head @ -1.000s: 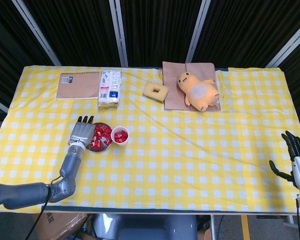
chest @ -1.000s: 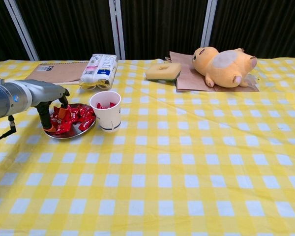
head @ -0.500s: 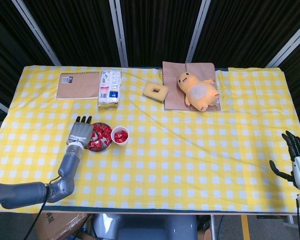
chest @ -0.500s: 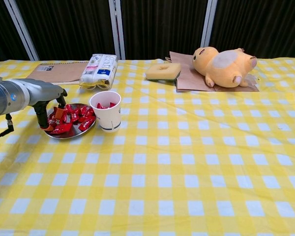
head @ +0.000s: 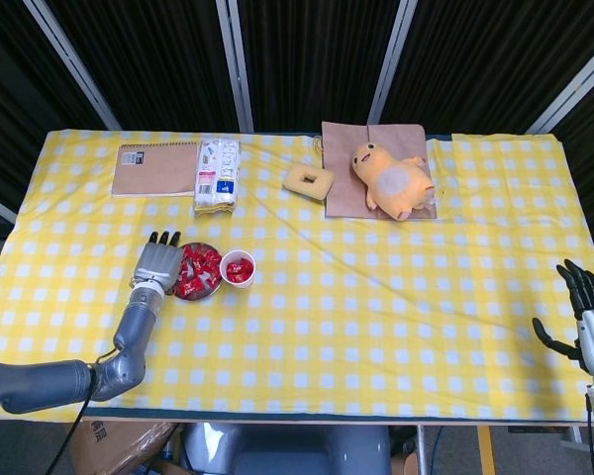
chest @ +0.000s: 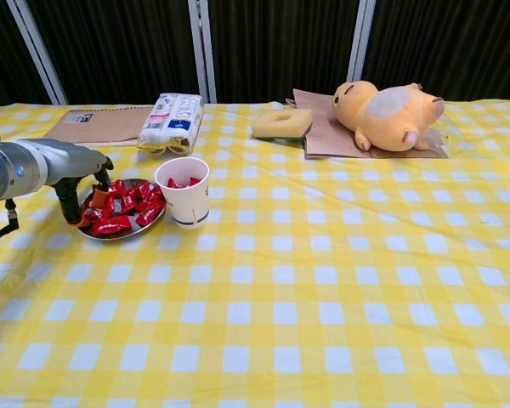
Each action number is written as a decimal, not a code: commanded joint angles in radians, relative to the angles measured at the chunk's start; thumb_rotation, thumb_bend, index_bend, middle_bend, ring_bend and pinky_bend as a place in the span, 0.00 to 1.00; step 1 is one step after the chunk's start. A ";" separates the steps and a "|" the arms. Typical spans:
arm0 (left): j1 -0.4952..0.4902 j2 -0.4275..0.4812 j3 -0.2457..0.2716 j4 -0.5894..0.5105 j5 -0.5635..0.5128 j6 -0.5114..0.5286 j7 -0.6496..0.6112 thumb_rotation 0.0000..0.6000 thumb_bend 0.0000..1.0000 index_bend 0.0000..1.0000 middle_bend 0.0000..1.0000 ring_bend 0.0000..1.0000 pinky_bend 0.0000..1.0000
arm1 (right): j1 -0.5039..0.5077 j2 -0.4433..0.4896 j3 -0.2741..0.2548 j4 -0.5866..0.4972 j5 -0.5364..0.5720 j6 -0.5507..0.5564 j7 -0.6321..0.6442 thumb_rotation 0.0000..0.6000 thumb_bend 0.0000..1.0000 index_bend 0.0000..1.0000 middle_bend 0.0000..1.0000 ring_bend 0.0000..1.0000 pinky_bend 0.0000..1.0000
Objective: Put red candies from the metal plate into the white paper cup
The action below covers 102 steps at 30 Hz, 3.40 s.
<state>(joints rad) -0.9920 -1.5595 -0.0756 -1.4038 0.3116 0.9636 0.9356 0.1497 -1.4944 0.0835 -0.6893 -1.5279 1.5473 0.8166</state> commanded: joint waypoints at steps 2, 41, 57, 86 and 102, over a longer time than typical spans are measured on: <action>-0.002 -0.004 0.004 0.003 0.000 0.002 0.005 1.00 0.38 0.53 0.00 0.00 0.02 | 0.000 0.000 0.001 0.000 0.001 0.001 0.002 1.00 0.41 0.00 0.00 0.00 0.00; -0.032 0.107 -0.171 -0.239 0.157 0.102 -0.168 1.00 0.41 0.55 0.00 0.00 0.02 | 0.000 -0.008 0.006 0.015 0.002 0.013 0.011 1.00 0.41 0.00 0.00 0.00 0.00; -0.086 0.033 -0.146 -0.246 0.133 0.114 -0.114 1.00 0.39 0.52 0.00 0.00 0.02 | -0.001 -0.007 0.006 0.015 0.001 0.017 0.021 1.00 0.41 0.00 0.00 0.00 0.00; 0.020 0.149 -0.072 -0.288 0.125 0.166 -0.170 1.00 0.20 0.46 0.00 0.00 0.02 | -0.001 -0.010 0.003 0.019 -0.003 0.021 0.013 1.00 0.41 0.00 0.00 0.00 0.00; 0.050 0.026 -0.037 -0.216 0.051 0.250 -0.095 1.00 0.18 0.45 0.00 0.00 0.02 | -0.001 -0.011 0.003 0.020 -0.002 0.022 0.017 1.00 0.41 0.00 0.00 0.00 0.00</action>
<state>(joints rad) -0.9435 -1.5196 -0.1103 -1.6320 0.3697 1.2076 0.8340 0.1484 -1.5056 0.0869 -0.6696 -1.5300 1.5694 0.8334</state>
